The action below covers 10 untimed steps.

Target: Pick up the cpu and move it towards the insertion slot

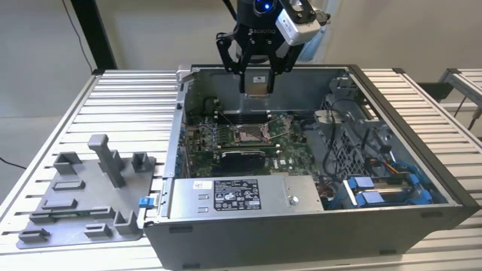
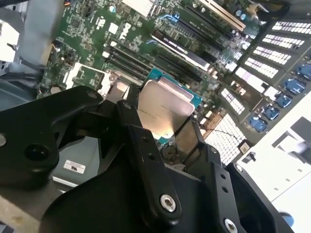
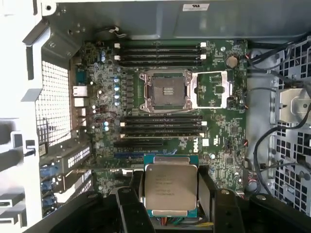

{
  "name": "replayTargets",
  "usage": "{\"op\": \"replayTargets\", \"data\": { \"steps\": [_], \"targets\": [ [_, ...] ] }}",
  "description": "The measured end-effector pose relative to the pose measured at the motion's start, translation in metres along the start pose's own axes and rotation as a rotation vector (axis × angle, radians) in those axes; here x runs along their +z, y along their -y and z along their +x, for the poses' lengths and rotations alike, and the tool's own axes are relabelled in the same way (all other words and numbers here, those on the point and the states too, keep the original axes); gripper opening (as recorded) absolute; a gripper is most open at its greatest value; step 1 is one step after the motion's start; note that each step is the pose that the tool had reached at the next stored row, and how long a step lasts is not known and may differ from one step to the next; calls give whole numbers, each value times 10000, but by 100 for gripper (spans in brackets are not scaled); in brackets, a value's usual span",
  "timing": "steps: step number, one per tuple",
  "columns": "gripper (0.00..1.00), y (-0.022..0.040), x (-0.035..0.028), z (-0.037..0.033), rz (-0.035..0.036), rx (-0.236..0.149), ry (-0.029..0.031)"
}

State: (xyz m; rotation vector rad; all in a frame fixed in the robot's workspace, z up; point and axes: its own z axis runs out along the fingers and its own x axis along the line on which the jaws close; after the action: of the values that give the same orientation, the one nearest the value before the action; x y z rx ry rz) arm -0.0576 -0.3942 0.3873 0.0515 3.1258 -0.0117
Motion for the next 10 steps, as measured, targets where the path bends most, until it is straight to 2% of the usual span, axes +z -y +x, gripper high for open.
{"op": "replayTargets", "data": {
  "steps": [10],
  "targets": [
    [0,-221,3,16,1,49,1]
  ]
}}
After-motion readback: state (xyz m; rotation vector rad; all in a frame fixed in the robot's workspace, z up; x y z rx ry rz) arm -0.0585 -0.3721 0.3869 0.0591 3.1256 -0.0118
